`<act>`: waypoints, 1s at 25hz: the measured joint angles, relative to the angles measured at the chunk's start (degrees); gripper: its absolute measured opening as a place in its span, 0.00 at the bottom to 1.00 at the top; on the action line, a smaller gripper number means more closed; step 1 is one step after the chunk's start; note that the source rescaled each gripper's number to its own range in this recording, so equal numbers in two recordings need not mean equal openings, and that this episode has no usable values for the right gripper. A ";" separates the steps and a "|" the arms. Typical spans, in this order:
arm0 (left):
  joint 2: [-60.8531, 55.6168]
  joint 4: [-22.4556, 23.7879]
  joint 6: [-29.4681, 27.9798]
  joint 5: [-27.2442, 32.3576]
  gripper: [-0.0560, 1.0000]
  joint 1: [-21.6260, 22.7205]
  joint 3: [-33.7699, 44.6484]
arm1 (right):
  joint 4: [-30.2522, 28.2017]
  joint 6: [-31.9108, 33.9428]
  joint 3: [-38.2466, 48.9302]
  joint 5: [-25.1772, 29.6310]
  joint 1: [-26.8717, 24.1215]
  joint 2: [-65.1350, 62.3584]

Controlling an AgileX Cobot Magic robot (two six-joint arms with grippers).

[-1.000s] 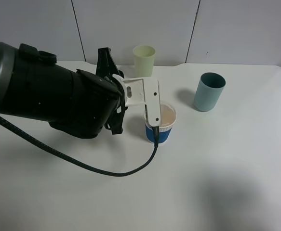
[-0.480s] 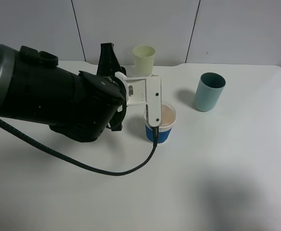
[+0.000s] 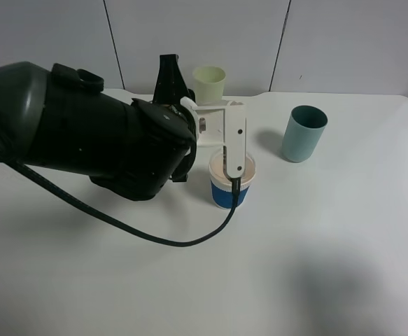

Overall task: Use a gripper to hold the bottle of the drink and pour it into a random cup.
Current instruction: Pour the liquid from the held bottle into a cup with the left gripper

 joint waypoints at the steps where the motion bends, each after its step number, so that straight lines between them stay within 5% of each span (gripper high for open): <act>1: 0.26 0.06 0.00 0.00 0.10 0.00 0.00 | 0.00 0.00 0.00 0.00 0.00 0.00; 25: 2.50 7.10 0.00 -1.16 0.10 0.00 -0.02 | -0.99 0.89 0.00 0.00 0.00 0.00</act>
